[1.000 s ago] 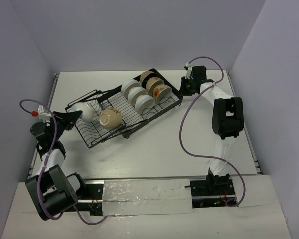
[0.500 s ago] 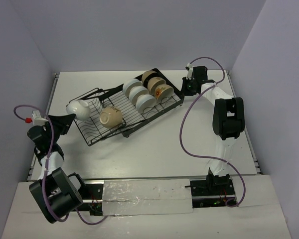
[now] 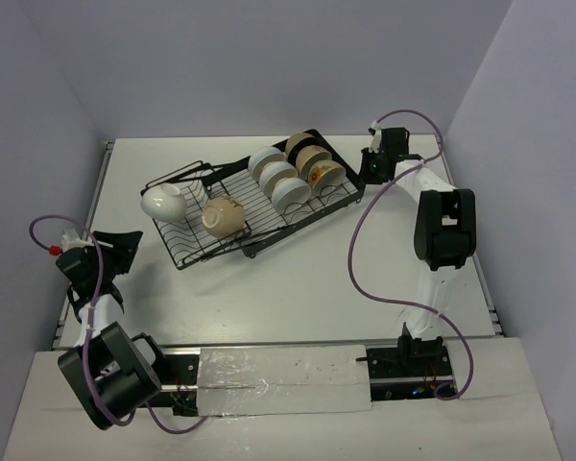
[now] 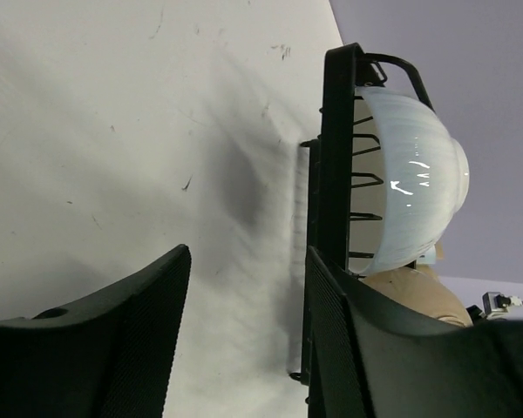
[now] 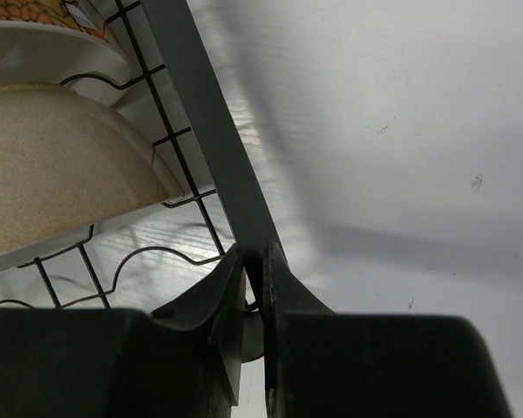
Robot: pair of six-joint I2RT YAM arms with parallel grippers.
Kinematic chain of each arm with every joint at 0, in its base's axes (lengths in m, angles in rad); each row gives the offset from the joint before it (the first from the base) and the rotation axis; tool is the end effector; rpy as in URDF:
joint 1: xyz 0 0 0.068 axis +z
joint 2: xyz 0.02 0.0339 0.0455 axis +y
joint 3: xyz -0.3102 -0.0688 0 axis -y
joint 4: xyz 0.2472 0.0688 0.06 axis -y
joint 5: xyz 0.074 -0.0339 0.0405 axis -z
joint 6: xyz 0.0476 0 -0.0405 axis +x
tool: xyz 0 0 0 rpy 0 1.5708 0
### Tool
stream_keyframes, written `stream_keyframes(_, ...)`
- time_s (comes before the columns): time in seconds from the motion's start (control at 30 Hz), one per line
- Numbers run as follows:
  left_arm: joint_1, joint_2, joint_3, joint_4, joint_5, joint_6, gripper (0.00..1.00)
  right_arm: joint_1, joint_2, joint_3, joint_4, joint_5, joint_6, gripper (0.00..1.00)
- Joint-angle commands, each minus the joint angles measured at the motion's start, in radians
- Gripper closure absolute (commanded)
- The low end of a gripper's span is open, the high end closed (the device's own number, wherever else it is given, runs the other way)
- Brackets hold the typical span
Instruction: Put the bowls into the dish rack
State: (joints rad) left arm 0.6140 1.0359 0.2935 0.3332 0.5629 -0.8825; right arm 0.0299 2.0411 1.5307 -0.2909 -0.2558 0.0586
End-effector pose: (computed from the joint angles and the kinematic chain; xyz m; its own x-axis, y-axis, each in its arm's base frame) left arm 0.1694 0.0884 0.2120 -0.1393 -0.8973 -0.4188 -0.3065 0.4412 -0.8434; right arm 0.4885 0.0267 0.2354 -0.7287 0.0349 -0.6839 -0.1625 0.9614 0.2222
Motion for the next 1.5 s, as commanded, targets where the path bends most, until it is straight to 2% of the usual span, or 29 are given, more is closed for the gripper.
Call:
stream_keyframes(0.0, 0.007, -0.030, 0.024, -0.028, -0.021, 0.017, 0.39, -0.067, -0.071, 0.003, 0.079, 0.167, 0.067, 0.99)
stream_keyframes(0.13, 0.007, -0.042, 0.085, -0.134, -0.072, 0.040, 0.31, -0.065, -0.081, 0.003, 0.079, 0.153, 0.073, 0.87)
stream_keyframes(0.23, 0.007, -0.048, 0.139, -0.233, -0.138, 0.068, 0.27, -0.065, -0.101, 0.000, 0.079, 0.145, 0.078, 0.70)
stream_keyframes(0.33, 0.007, -0.045, 0.199, -0.324, -0.190, 0.097, 0.25, -0.065, -0.130, 0.000, 0.072, 0.144, 0.080, 0.39)
stream_keyframes(0.43, 0.003, -0.030, 0.275, -0.420, -0.237, 0.135, 0.24, -0.065, -0.172, 0.009, 0.053, 0.170, 0.080, 0.24)
stream_keyframes(0.57, -0.028, 0.004, 0.393, -0.528, -0.303, 0.189, 0.22, -0.065, -0.248, 0.028, 0.022, 0.222, 0.080, 0.13)
stream_keyframes(0.7, -0.094, 0.033, 0.582, -0.644, -0.395, 0.279, 0.19, -0.067, -0.344, 0.060, -0.016, 0.259, 0.076, 0.09)
stream_keyframes(0.83, -0.190, 0.065, 0.774, -0.772, -0.478, 0.350, 0.14, -0.071, -0.472, 0.132, -0.077, 0.326, 0.078, 0.00)
stream_keyframes(1.03, -0.309, 0.087, 1.110, -0.891, -0.558, 0.451, 0.08, -0.073, -0.677, 0.181, -0.102, 0.362, 0.058, 0.00)
stream_keyframes(1.07, -0.324, 0.088, 1.192, -0.916, -0.558, 0.473, 0.06, -0.073, -0.703, 0.187, -0.106, 0.366, 0.050, 0.00)
stream_keyframes(1.13, -0.368, 0.085, 1.262, -0.930, -0.596, 0.494, 0.01, -0.073, -0.781, 0.197, -0.114, 0.377, 0.041, 0.00)
stream_keyframes(1.3, -0.474, 0.066, 1.458, -0.959, -0.644, 0.579, 0.01, -0.073, -0.965, 0.197, -0.120, 0.492, 0.017, 0.00)
stream_keyframes(1.47, -0.575, 0.055, 1.627, -1.007, -0.675, 0.635, 0.01, -0.073, -1.142, 0.190, -0.111, 0.540, -0.040, 0.00)
